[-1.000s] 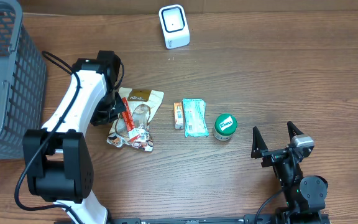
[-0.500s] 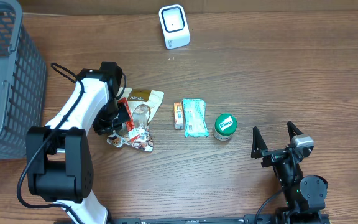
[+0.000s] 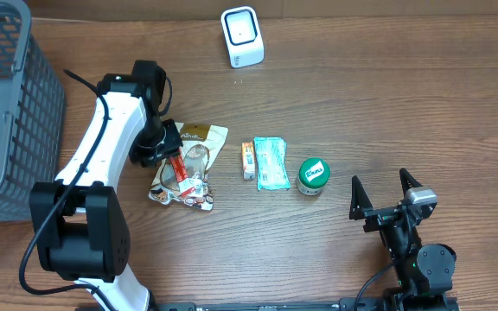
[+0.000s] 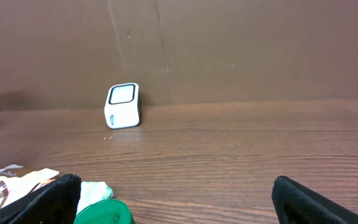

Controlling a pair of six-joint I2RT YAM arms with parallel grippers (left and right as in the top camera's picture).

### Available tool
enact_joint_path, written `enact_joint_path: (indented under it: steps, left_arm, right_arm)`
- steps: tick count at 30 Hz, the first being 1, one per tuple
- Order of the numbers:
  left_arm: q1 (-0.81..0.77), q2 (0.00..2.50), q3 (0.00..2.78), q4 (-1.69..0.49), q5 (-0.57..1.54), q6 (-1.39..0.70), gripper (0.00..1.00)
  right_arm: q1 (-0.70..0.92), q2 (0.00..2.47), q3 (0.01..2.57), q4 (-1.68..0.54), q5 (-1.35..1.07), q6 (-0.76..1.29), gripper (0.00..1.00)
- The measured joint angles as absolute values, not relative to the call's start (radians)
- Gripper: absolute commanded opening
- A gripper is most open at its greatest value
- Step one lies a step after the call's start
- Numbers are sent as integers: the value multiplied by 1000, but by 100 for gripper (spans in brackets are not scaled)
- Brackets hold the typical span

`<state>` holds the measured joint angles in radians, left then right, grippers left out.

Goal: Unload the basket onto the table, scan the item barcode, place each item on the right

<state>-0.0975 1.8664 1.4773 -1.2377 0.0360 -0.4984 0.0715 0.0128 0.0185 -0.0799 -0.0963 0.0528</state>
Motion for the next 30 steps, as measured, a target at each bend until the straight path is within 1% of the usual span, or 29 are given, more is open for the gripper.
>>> enact_joint_path:
  steps: [5,12,17,24,26,30]
  left_arm:
    - [-103,1866,1472,-1200,76,-515,34]
    - [-110,1866,1369,-1103,77,-592,34]
    - [-110,1866,1307,-1058,79,-610,35]
    - [-110,1866,1295,-1036,78,-621,34]
    - [-110,1866,1295,-1032,78,-624,31]
    - [-112,1866,1295,-1031,78,-623,33]
  right_arm:
    - [72,13,19,-80,-96,52,100]
    - [72,13,19,-80,-96,53,100]
    - [72,13,19,-80,-96,53,100]
    - [72,13,19,-80,-96,53,100]
    - [72,13,19,-80,-96,53,100]
    - [72,13,19,-80,-96,53,100]
